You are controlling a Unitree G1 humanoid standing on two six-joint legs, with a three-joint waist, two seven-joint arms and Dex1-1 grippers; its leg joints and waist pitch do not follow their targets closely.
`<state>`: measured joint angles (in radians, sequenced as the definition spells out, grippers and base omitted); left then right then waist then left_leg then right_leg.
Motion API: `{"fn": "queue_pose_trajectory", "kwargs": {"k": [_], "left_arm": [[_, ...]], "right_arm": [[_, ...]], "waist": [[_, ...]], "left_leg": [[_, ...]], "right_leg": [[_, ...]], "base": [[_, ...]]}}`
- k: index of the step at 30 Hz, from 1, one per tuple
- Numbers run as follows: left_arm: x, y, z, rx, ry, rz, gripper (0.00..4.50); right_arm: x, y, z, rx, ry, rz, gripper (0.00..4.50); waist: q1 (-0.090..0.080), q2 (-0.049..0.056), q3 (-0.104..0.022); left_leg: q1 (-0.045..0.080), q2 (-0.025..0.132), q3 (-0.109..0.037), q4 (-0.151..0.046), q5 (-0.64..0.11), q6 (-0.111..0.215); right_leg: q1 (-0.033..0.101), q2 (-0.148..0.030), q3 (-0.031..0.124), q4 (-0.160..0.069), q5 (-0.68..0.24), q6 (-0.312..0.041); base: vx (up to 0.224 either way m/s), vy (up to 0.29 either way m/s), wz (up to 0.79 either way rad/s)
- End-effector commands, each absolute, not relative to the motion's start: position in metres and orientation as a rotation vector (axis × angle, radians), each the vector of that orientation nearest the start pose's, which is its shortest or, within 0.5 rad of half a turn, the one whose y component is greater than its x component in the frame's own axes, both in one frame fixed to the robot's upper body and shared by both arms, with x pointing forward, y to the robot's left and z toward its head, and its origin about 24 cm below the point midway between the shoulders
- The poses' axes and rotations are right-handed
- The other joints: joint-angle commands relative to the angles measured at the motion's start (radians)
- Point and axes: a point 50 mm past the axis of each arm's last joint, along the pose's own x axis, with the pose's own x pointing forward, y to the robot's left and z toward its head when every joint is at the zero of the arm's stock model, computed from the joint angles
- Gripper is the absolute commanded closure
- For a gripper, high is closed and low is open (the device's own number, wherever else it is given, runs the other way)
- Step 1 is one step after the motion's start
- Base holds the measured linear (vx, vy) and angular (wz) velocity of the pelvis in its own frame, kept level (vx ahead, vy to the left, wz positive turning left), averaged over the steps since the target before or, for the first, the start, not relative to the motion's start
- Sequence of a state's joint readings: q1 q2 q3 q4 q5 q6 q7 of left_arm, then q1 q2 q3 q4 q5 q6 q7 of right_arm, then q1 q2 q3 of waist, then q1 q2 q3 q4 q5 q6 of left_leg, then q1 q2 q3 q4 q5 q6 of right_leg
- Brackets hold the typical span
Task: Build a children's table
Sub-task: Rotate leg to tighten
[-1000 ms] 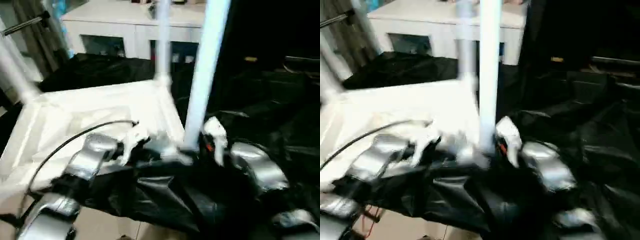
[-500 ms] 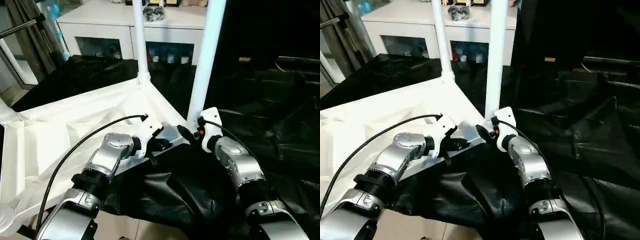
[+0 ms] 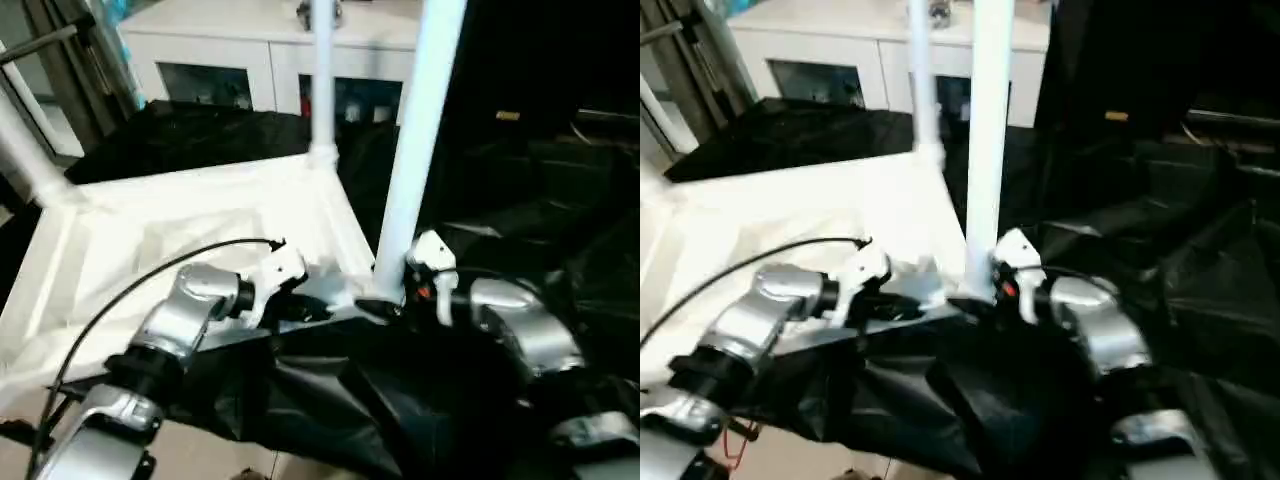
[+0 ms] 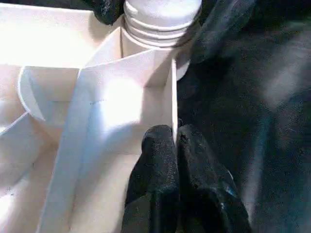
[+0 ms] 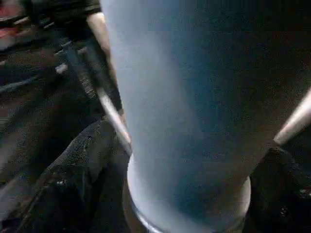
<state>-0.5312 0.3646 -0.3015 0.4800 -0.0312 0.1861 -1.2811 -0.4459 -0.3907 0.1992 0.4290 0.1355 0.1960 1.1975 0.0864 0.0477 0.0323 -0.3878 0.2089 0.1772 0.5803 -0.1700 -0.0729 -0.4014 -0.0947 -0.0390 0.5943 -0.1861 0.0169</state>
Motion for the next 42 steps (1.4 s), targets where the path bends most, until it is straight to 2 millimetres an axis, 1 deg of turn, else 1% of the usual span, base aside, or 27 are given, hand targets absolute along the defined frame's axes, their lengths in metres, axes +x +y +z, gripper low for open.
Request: {"fn": "queue_pose_trajectory", "kwargs": {"k": [1,3,5,8,10,13,16,18,20,22,23,24,25,26,27,28,29,31,32,33,34,35,37,38,39,40,42], "left_arm": [[0.293,0.109,0.058,0.306,0.414,-1.579,4.50],[0.292,0.110,0.059,0.306,0.417,-1.599,4.50],[0.289,0.110,0.059,0.308,0.425,-1.632,4.50],[0.289,0.110,0.060,0.314,0.426,-1.642,4.50],[0.288,0.111,0.059,0.319,0.436,-1.651,4.50],[0.287,0.112,0.059,0.309,0.439,-1.652,4.50],[0.288,0.111,0.059,0.306,0.428,-1.632,4.50],[0.289,0.110,0.059,0.302,0.422,-1.615,4.50],[0.293,0.108,0.058,0.299,0.411,-1.580,4.50],[0.298,0.105,0.058,0.287,0.404,-1.517,4.50],[0.302,0.103,0.057,0.281,0.406,-1.477,4.50],[0.307,0.099,0.057,0.269,0.397,-1.418,4.50],[0.312,0.095,0.057,0.259,0.389,-1.367,4.50],[0.314,0.094,0.057,0.254,0.387,-1.348,4.50],[0.317,0.091,0.057,0.259,0.384,-1.316,4.50],[0.321,0.087,0.057,0.268,0.380,-1.271,4.50],[0.321,0.087,0.057,0.268,0.380,-1.271,4.50],[0.328,0.078,0.056,0.264,0.376,-1.166,4.50],[0.329,0.074,0.056,0.258,0.374,-1.142,4.50],[0.330,0.073,0.056,0.257,0.374,-1.138,4.50],[0.330,0.071,0.056,0.254,0.372,-1.131,4.50],[0.329,0.063,0.056,0.230,0.369,-1.118,4.50],[0.325,0.053,0.057,0.213,0.358,-1.152,4.50],[0.325,0.053,0.057,0.213,0.358,-1.154,4.50],[0.324,0.052,0.057,0.212,0.357,-1.166,4.50],[0.324,0.052,0.056,0.214,0.359,-1.175,4.50],[0.322,0.054,0.056,0.222,0.353,-1.201,4.50]], "right_arm": [[0.285,-0.136,0.040,-0.160,0.450,1.395,0.63],[0.285,-0.136,0.041,-0.163,0.452,1.407,0.63],[0.283,-0.135,0.042,-0.165,0.459,1.432,0.63],[0.281,-0.134,0.041,-0.176,0.465,1.450,0.95],[0.279,-0.133,0.040,-0.174,0.472,1.468,1.00],[0.278,-0.131,0.040,-0.170,0.471,1.480,1.35],[0.277,-0.129,0.039,-0.161,0.466,1.475,1.45],[0.277,-0.128,0.038,-0.158,0.461,1.467,1.67],[0.278,-0.126,0.036,-0.149,0.446,1.434,1.74],[0.283,-0.122,0.032,-0.133,0.427,1.345,1.80],[0.286,-0.121,0.029,-0.125,0.424,1.287,1.80],[0.293,-0.118,0.026,-0.119,0.415,1.186,1.80],[0.298,-0.116,0.022,-0.101,0.419,1.094,1.81],[0.300,-0.115,0.020,-0.091,0.424,1.060,1.81],[0.302,-0.113,0.018,-0.086,0.431,1.005,1.81],[0.306,-0.111,0.014,-0.077,0.445,0.927,1.83],[0.306,-0.111,0.014,-0.077,0.445,0.927,1.83],[0.310,-0.105,0.006,-0.051,0.480,0.789,1.83],[0.312,-0.103,0.004,-0.049,0.491,0.735,1.83],[0.313,-0.102,0.003,-0.048,0.493,0.725,1.83],[0.314,-0.101,0.003,-0.046,0.496,0.705,1.83],[0.315,-0.092,0.003,-0.036,0.479,0.699,1.83],[0.312,-0.082,0.005,-0.029,0.445,0.759,1.83],[0.312,-0.081,0.005,-0.028,0.445,0.760,1.48],[0.313,-0.081,0.006,-0.015,0.442,0.762,1.27],[0.313,-0.081,0.007,0.014,0.445,0.763,1.27],[0.314,-0.082,0.010,0.031,0.439,0.777,1.03]], "waist": [[-0.002,-0.005,-0.060],[0.000,-0.008,-0.057],[0.001,-0.007,-0.054],[0.001,-0.008,-0.053],[0.001,-0.008,-0.053],[0.001,-0.009,-0.055],[0.002,-0.009,-0.056],[0.002,-0.009,-0.057],[0.002,-0.008,-0.055],[0.001,-0.008,-0.055],[-0.004,-0.006,-0.052],[-0.007,-0.007,-0.050],[-0.010,-0.007,-0.050],[-0.011,-0.008,-0.048],[-0.017,-0.007,-0.048],[-0.021,-0.007,-0.047],[-0.025,-0.008,-0.047],[-0.033,-0.006,-0.047],[-0.033,-0.006,-0.047],[-0.034,-0.007,-0.046],[-0.034,-0.007,-0.046],[-0.034,-0.004,-0.046],[-0.034,-0.004,-0.046],[-0.034,-0.004,-0.046],[-0.034,-0.003,-0.046],[-0.034,-0.002,-0.046],[-0.034,0.000,-0.049]], "left_leg": [[0.022,0.017,0.008,-0.060,-0.179,0.089],[0.022,0.017,0.008,-0.063,-0.204,0.074],[0.025,0.018,0.007,-0.068,-0.240,0.051],[0.026,0.018,0.006,-0.071,-0.259,0.035],[0.026,0.018,0.006,-0.071,-0.260,0.032],[0.023,0.016,0.005,-0.070,-0.241,0.034],[0.021,0.015,0.005,-0.068,-0.219,0.040],[0.022,0.016,0.006,-0.067,-0.216,0.043],[0.022,0.015,0.006,-0.068,-0.225,0.040],[0.022,0.015,0.006,-0.068,-0.228,0.036],[0.021,0.013,0.005,-0.071,-0.249,0.020],[0.025,0.012,0.004,-0.073,-0.277,0.005],[0.026,0.011,0.003,-0.074,-0.288,-0.003],[0.026,0.009,0.002,-0.075,-0.296,-0.011],[0.027,0.008,-0.002,-0.079,-0.319,-0.024],[0.027,0.008,-0.003,-0.079,-0.329,-0.025],[0.026,0.007,-0.003,-0.079,-0.334,-0.025],[0.027,0.005,-0.004,-0.079,-0.349,-0.030],[0.027,0.005,-0.004,-0.079,-0.349,-0.030],[0.029,0.004,-0.004,-0.079,-0.361,-0.030],[0.027,0.004,-0.005,-0.080,-0.360,-0.027],[0.026,0.004,-0.004,-0.080,-0.362,-0.026],[0.026,0.005,-0.006,-0.081,-0.372,-0.024],[0.026,0.005,-0.006,-0.081,-0.372,-0.024],[0.024,0.005,-0.007,-0.083,-0.372,-0.019],[0.023,0.005,-0.007,-0.084,-0.372,-0.019],[0.023,0.007,-0.008,-0.085,-0.361,-0.018]], "right_leg": [[0.046,-0.029,0.017,-0.046,-0.020,-0.286],[0.045,-0.029,0.018,-0.051,-0.070,-0.279],[0.042,-0.031,0.019,-0.056,-0.134,-0.266],[0.041,-0.031,0.021,-0.059,-0.170,-0.254],[0.040,-0.031,0.021,-0.059,-0.174,-0.252],[0.042,-0.030,0.021,-0.057,-0.155,-0.251],[0.044,-0.031,0.020,-0.054,-0.129,-0.255],[0.044,-0.030,0.020,-0.054,-0.126,-0.255],[0.043,-0.031,0.020,-0.056,-0.140,-0.254],[0.042,-0.031,0.021,-0.056,-0.147,-0.252],[0.040,-0.033,0.021,-0.061,-0.193,-0.243],[0.036,-0.033,0.022,-0.067,-0.241,-0.231],[0.036,-0.034,0.022,-0.069,-0.265,-0.225],[0.036,-0.033,0.022,-0.070,-0.288,-0.216],[0.036,-0.034,0.021,-0.076,-0.339,-0.191],[0.035,-0.034,0.021,-0.079,-0.346,-0.184],[0.034,-0.032,0.021,-0.079,-0.345,-0.184],[0.032,-0.030,0.020,-0.082,-0.362,-0.176],[0.032,-0.030,0.020,-0.082,-0.362,-0.176],[0.029,-0.032,0.020,-0.087,-0.389,-0.168],[0.031,-0.032,0.019,-0.088,-0.395,-0.164],[0.029,-0.032,0.020,-0.089,-0.399,-0.159],[0.029,-0.032,0.019,-0.092,-0.400,-0.154],[0.029,-0.032,0.019,-0.092,-0.400,-0.154],[0.030,-0.030,0.019,-0.091,-0.386,-0.154],[0.030,-0.030,0.018,-0.090,-0.383,-0.154],[0.032,-0.030,0.019,-0.087,-0.339,-0.165]], "base": [[0.000,0.000,0.00],[0.000,0.000,0.00],[0.000,0.000,0.00],[0.000,0.000,0.00],[0.000,0.000,0.00],[0.000,0.000,0.00],[0.000,0.000,0.00],[0.000,0.000,0.00],[0.000,0.000,0.00],[0.000,0.000,0.00],[0.000,0.000,0.00],[0.000,0.000,0.00],[0.000,0.000,0.00],[0.000,0.000,0.00],[0.000,0.000,0.00],[0.000,0.000,0.00],[0.000,0.000,0.00],[0.000,0.000,0.00],[0.000,0.000,0.00],[0.000,0.000,0.00],[0.000,0.000,0.00],[0.000,0.000,0.00],[0.000,0.000,0.00],[0.000,0.000,0.00],[0.000,0.000,0.00],[0.000,0.000,0.00],[0.000,0.000,0.00]]}}
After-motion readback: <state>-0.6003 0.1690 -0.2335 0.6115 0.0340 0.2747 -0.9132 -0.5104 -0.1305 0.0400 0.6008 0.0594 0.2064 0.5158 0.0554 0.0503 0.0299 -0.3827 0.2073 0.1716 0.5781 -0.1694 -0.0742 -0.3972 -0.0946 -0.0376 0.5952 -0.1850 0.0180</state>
